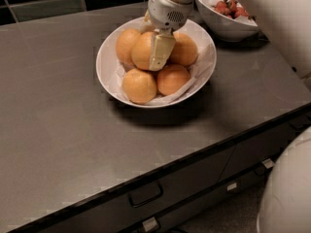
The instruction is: Pick orange from white bowl
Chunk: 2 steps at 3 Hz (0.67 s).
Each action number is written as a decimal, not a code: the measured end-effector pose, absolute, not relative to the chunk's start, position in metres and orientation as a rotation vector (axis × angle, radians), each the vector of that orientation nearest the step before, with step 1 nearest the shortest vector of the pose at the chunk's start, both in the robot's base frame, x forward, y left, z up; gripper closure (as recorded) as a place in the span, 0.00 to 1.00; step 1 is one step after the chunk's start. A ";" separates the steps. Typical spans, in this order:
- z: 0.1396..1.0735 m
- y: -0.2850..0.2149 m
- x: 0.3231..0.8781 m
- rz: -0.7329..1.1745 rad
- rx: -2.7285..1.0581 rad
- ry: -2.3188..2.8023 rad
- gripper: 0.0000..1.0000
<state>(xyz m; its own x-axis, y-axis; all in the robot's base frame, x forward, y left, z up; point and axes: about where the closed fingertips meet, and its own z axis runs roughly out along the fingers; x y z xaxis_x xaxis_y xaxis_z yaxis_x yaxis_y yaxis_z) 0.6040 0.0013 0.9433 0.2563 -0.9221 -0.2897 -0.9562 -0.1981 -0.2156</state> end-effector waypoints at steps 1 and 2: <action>0.943 0.001 0.604 0.136 -2.186 1.720 0.75; 0.943 0.001 0.604 0.136 -2.186 1.720 1.00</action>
Offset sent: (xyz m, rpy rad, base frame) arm 0.0000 0.0000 0.0000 0.0000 0.0000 0.0000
